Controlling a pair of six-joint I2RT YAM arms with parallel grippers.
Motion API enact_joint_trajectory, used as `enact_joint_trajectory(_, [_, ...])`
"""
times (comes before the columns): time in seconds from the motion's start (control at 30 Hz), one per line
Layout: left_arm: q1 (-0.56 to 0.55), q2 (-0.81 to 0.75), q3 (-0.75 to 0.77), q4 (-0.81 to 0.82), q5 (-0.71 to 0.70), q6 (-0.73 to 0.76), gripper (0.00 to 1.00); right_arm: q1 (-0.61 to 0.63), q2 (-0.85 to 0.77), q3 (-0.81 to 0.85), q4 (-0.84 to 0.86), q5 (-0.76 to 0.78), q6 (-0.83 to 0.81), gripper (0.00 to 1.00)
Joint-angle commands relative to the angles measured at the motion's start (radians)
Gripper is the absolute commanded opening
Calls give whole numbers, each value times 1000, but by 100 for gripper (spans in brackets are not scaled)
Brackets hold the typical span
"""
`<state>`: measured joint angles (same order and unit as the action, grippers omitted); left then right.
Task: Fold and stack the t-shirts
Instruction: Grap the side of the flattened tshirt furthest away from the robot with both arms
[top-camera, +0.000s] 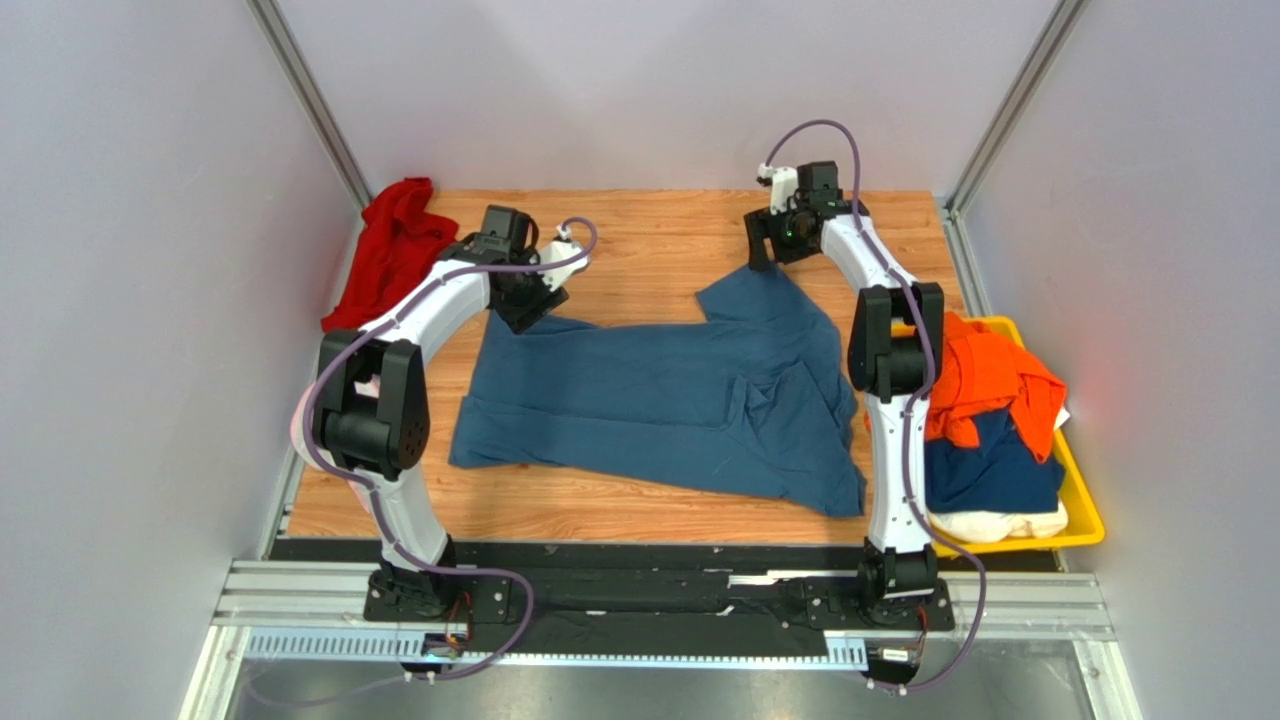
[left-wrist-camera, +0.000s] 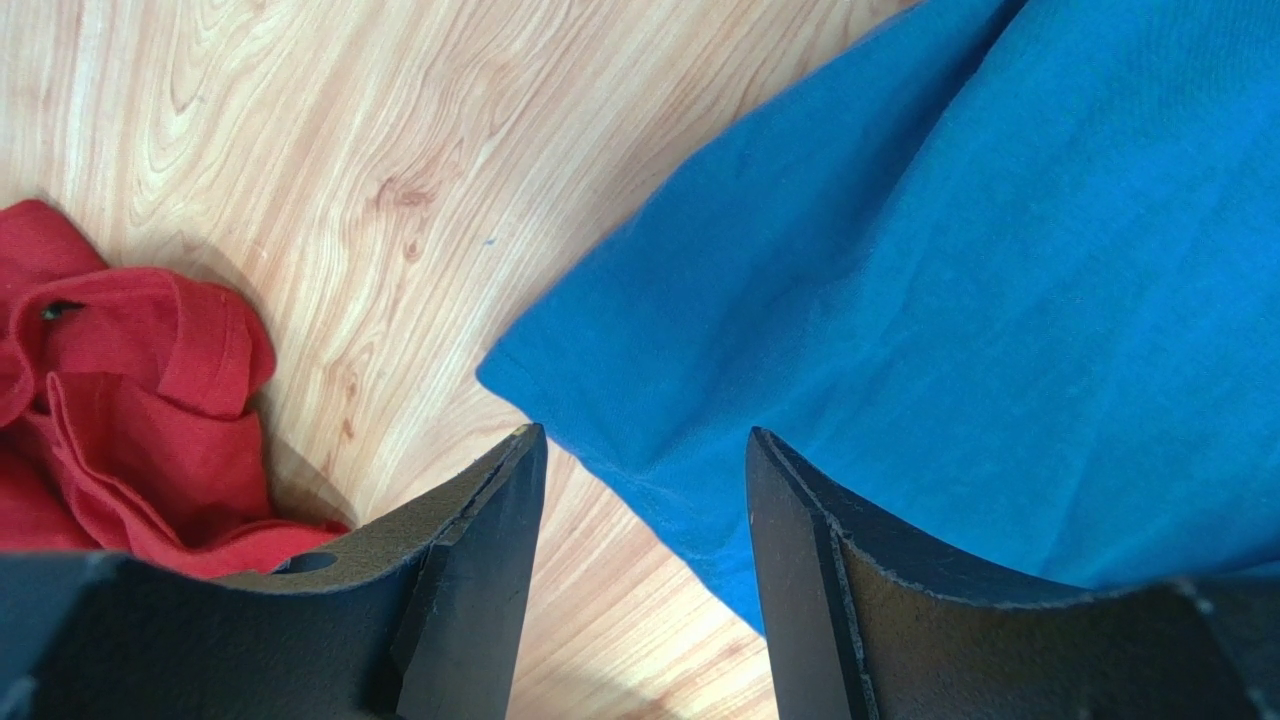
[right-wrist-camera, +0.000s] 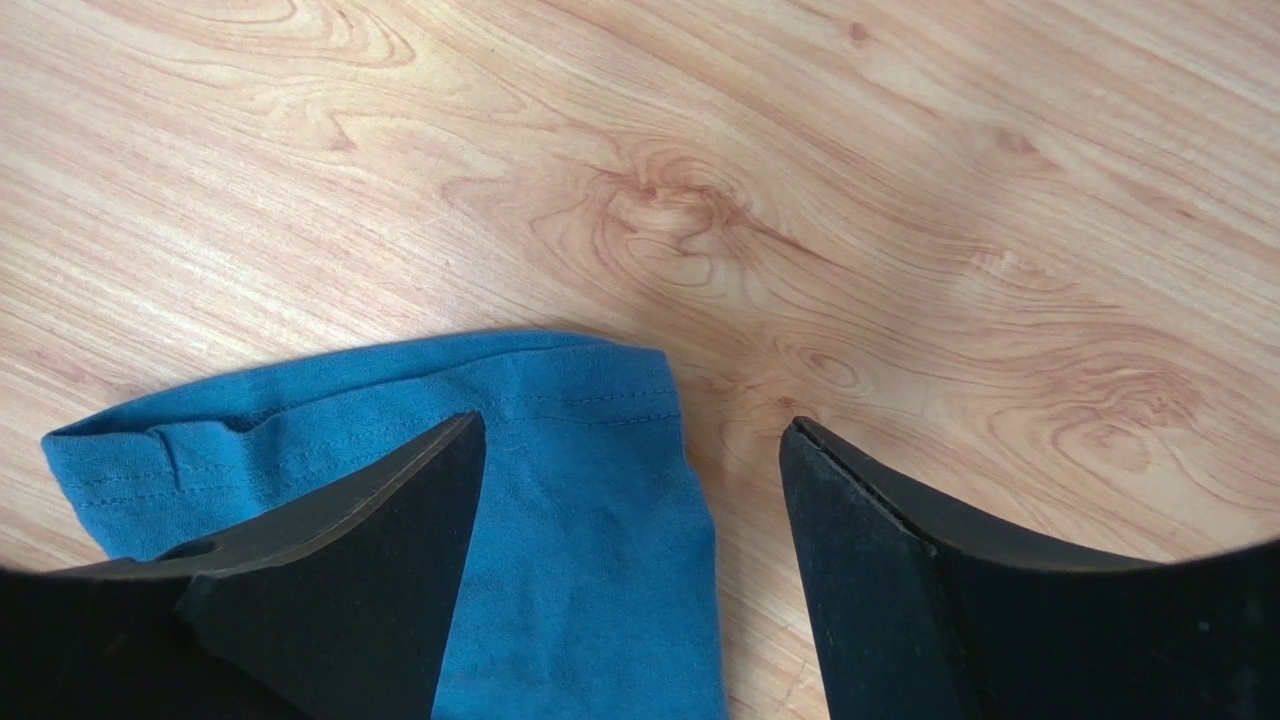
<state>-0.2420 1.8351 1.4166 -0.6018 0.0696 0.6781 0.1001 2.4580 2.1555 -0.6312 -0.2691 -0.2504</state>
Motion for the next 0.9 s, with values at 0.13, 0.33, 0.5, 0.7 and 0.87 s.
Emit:
enact_joint_trajectory(0.13, [3, 6, 4, 20, -13, 9, 61, -2, 30, 50, 47, -21, 17, 65])
enact_joint_trajectory(0.33, [4, 4, -8, 22, -21, 23, 60, 0, 36, 49, 50, -30, 20, 57])
enact_joint_trajectory(0.5, [10, 9, -11, 33, -30, 31, 60, 1, 42, 47, 47, -45, 31, 43])
enact_joint_trajectory(0.7, [30, 42, 24, 33, -28, 43, 60, 1, 33, 41, 15, -50, 14, 11])
enact_joint_trajectory(0.87, [73, 118, 159, -42, 22, 57, 60, 1, -17, -14, 5, -56, -3, 0])
